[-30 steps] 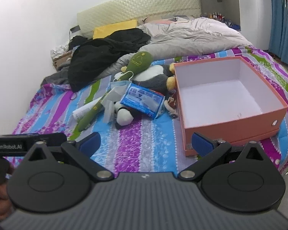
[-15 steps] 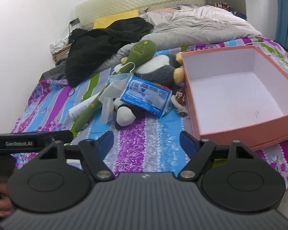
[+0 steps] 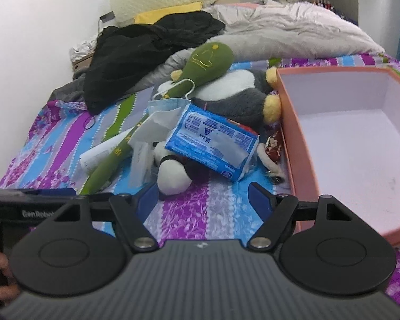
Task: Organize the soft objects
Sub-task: 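Close the left gripper on the white tissue wrapper in the pile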
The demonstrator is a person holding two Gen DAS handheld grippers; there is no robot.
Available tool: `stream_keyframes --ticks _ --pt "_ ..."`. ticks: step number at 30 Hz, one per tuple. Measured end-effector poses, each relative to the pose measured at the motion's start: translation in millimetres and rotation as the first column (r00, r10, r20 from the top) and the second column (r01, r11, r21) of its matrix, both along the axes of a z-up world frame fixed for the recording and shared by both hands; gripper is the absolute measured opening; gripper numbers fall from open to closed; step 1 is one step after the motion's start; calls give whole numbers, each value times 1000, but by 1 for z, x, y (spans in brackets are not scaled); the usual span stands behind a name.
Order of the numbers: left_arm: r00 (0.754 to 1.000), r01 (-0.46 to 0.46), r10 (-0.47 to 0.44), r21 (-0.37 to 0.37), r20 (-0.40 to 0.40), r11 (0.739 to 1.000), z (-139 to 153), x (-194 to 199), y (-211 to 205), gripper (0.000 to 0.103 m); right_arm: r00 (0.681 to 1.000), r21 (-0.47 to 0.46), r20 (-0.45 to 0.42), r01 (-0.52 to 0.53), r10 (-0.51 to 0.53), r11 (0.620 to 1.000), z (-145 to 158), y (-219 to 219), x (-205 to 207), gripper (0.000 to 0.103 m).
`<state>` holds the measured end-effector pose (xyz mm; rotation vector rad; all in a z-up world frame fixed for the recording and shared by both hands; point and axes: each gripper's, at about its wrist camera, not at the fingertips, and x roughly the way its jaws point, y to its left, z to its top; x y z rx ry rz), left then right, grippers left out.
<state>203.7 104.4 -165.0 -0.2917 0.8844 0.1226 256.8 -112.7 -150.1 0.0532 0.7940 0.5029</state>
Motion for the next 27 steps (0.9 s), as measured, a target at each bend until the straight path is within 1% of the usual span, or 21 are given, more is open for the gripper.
stream_keyframes --ticks 2,5,10,13,15,16,18,19,20,21,22,23,25,26,27 --pt "1000 -5 5 -5 -5 1000 -8 13 6 88 1000 -10 -3 10 -10 1000 -8 6 15 76" --pt "1000 -15 15 -10 -7 1000 -20 31 12 84 1000 -20 7 14 -14 1000 -18 14 37 75" --pt "999 -28 28 -2 -23 1000 -37 61 22 75 999 -79 45 24 -21 997 -36 26 69 73" --pt "999 -32 32 0 -30 999 -47 74 27 69 999 -102 51 21 -16 995 -46 32 85 69" --pt "999 -38 37 -22 -19 999 -53 78 31 67 999 -129 51 12 -6 992 -53 37 94 68" --pt "999 -40 39 -30 -15 999 -55 80 33 66 999 -136 47 6 0 991 -57 39 98 66" --pt "999 -44 44 -37 -23 998 -61 84 37 57 999 -125 42 0 5 992 -61 43 105 65" --pt "999 -46 45 -42 -26 998 -63 85 38 56 999 -128 40 -3 8 992 -64 46 107 63" --pt "998 -49 47 -55 -32 997 -67 87 41 51 999 -134 32 -9 14 991 -68 48 110 62" --pt "998 -51 48 -70 -40 996 -71 88 43 45 1000 -136 19 -14 17 991 -71 49 113 59" --pt "998 -52 49 -81 -49 995 -74 89 44 45 1000 -136 2 -16 17 991 -75 50 115 56" --pt "997 -53 48 -85 -53 995 -77 90 45 44 1000 -141 -9 -16 15 990 -78 50 116 55" --pt "998 -48 45 -78 -51 996 -78 90 44 40 1000 -152 -13 -16 14 988 -81 49 116 45" --pt "998 -50 46 -77 -49 996 -78 89 44 38 1000 -157 -10 -13 12 987 -81 49 115 42" --pt "998 -52 48 -80 -45 995 -77 88 44 35 1000 -159 -10 -11 10 987 -80 48 115 37"
